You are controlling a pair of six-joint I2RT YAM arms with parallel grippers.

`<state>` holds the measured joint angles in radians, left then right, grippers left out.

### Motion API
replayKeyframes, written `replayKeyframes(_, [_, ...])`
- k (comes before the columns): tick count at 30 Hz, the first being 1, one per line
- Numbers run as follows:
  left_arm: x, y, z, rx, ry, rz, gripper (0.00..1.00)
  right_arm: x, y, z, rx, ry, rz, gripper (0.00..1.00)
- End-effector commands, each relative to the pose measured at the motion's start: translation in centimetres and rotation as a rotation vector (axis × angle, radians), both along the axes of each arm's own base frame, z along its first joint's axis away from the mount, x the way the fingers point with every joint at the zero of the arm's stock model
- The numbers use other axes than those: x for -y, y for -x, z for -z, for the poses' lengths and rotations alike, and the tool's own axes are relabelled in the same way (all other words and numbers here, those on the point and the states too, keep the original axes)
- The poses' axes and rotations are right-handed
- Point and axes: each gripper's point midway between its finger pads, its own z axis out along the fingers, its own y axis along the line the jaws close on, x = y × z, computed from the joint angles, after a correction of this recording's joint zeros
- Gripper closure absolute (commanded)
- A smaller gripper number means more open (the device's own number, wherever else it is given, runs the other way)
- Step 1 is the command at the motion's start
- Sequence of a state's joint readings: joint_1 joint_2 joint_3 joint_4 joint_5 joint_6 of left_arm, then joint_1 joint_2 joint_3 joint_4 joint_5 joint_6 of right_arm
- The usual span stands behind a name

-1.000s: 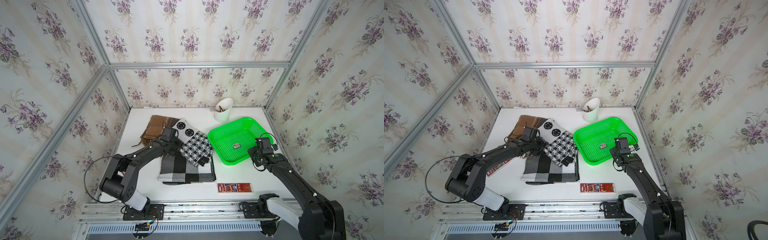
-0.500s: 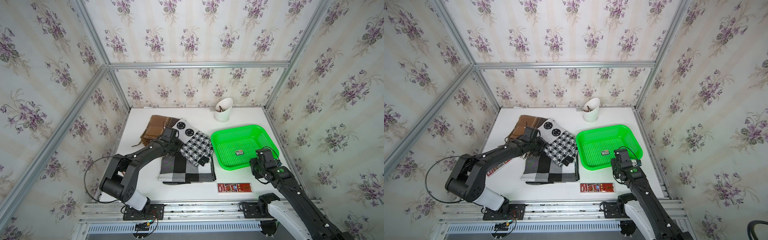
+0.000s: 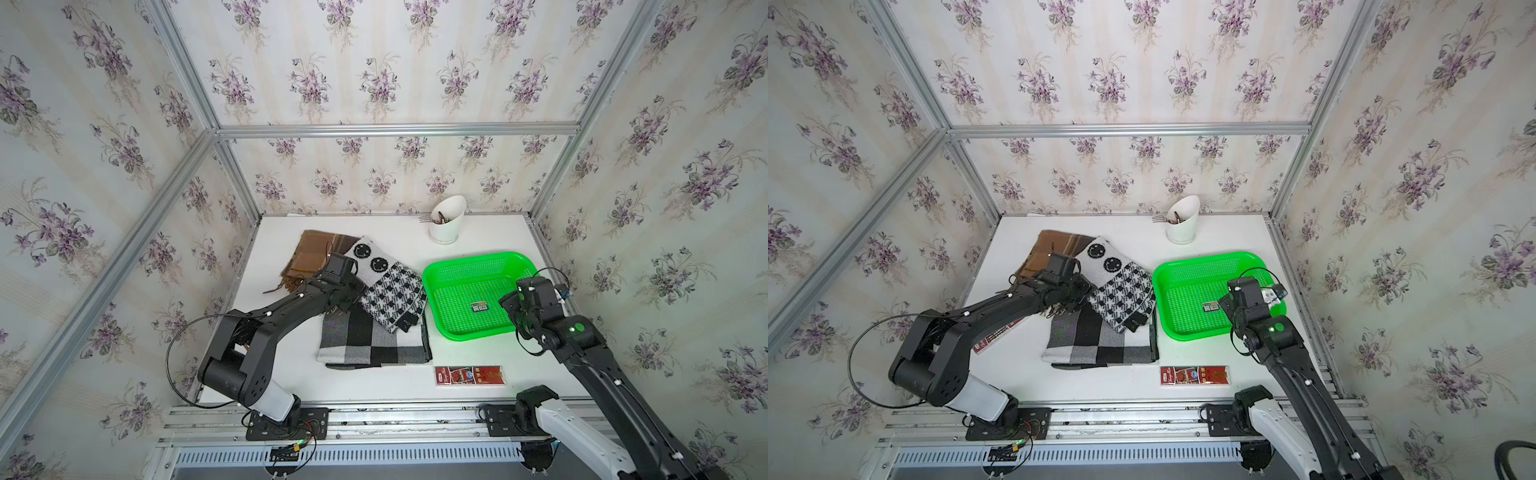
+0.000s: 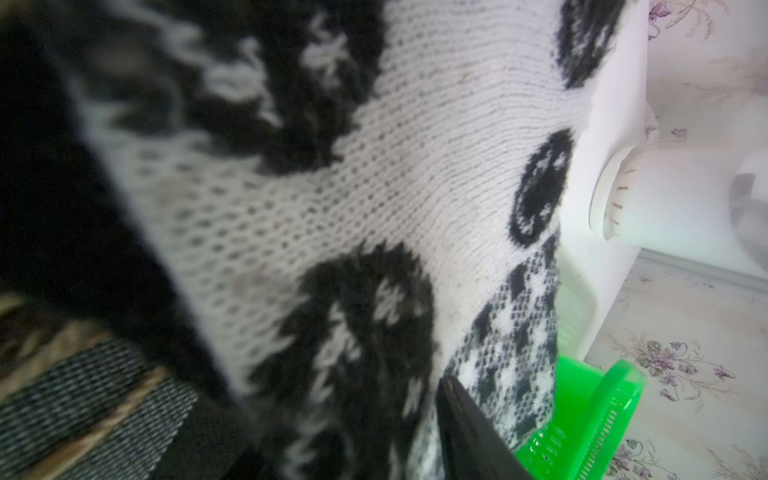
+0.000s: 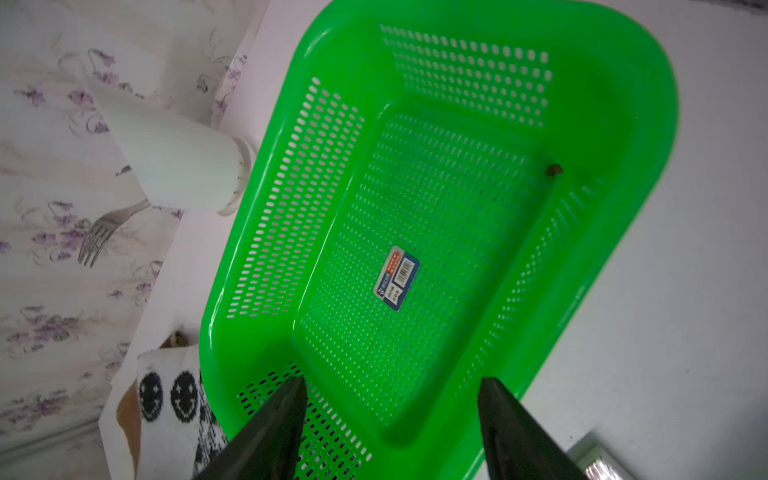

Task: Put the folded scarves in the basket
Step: Pick up the scarf at the center of the board.

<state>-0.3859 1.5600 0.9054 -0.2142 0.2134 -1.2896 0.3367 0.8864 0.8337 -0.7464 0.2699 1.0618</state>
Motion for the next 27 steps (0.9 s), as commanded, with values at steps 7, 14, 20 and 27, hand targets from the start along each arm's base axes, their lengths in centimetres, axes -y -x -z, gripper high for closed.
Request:
replayKeyframes(7, [-0.1, -0.7, -1.7, 0.061, 0.005, -0.010, 0.91, -16.3, -0.5, 0.1, 0.028, -0.053, -0.545, 0.27])
replayKeyframes(14, [-0.4, -2.0, -5.4, 0.139, 0.027, -0.004, 0.97, -25.0, 0.2, 3.3, -0.058, -0.292, -0.624, 0.23])
replayKeyframes(20, [-1.8, -1.7, -7.1, 0.154, -0.007, -0.009, 0.98, -26.2, -2.2, 1.9, -0.020, -0.264, -0.590, 0.21])
replayKeyframes(27, [-3.4, -0.6, -8.5, 0.186, -0.058, -0.012, 0.97, -27.7, -1.3, 5.1, -0.131, -0.351, -0.574, 0.19])
